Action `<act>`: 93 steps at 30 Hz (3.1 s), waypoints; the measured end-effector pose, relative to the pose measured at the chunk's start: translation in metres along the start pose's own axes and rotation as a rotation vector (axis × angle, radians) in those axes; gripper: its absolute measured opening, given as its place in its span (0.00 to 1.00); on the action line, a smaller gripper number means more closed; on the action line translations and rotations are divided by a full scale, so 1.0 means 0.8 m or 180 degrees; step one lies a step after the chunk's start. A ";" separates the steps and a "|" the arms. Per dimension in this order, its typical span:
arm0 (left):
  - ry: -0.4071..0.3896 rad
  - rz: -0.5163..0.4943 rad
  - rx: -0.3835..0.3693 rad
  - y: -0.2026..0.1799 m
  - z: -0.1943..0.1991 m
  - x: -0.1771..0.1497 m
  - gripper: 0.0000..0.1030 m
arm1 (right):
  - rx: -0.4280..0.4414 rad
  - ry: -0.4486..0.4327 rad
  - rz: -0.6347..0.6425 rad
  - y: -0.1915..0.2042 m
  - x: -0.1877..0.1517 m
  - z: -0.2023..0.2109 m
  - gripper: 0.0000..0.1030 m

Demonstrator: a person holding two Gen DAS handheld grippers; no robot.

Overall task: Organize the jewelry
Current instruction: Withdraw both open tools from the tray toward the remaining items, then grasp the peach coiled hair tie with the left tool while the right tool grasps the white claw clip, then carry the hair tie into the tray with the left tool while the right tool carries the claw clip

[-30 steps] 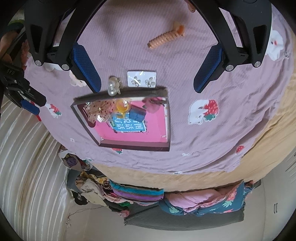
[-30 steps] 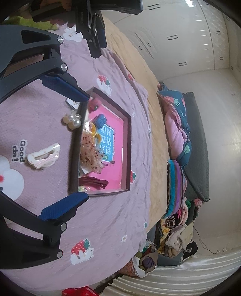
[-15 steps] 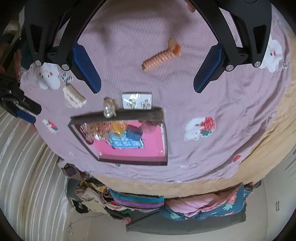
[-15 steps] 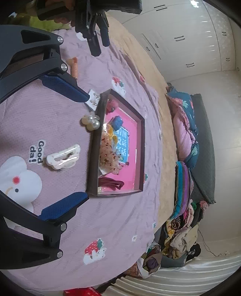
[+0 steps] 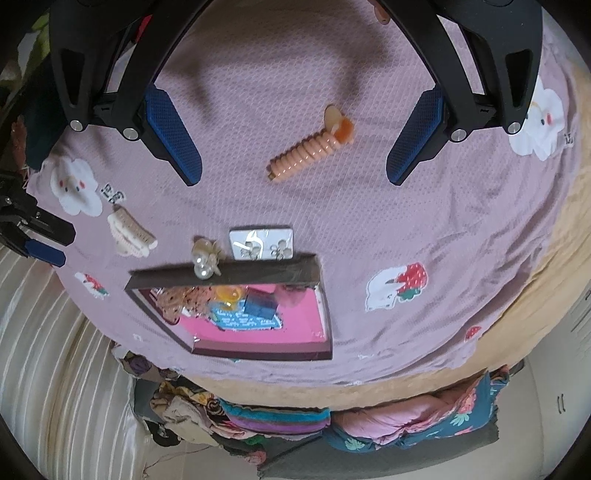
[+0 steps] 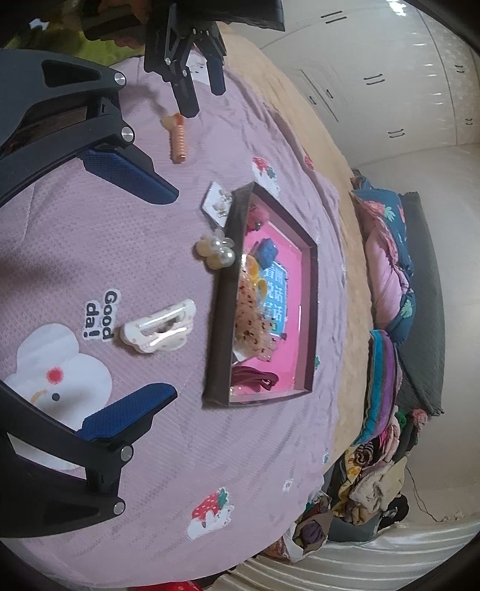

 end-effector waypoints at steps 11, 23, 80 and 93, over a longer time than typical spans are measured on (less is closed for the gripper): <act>0.0238 0.0002 0.0050 0.020 -0.031 -0.033 0.91 | 0.0008 0.0171 0.0029 0.002 -0.014 -0.023 0.94; 0.0353 -0.0123 -0.0126 0.016 -0.065 -0.040 0.70 | -0.0080 0.0329 -0.0067 -0.021 -0.025 -0.049 0.94; 0.0173 -0.0128 -0.0610 -0.035 -0.058 0.036 0.20 | 0.0375 0.0711 -0.0099 -0.022 -0.025 -0.107 0.39; -0.0012 -0.0098 -0.0549 -0.024 -0.043 0.088 0.20 | 0.0541 0.0341 0.0027 0.004 0.043 -0.063 0.39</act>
Point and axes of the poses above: each gripper's, at about its wrist camera, not at the fingertips, and z roughly against the way its jaws point, y to its left, x to its top, the point moved 8 cm from there along -z, roughly the way its jaws point, and after that the axes turned 2 degrees about y, right-handed, at the moved point
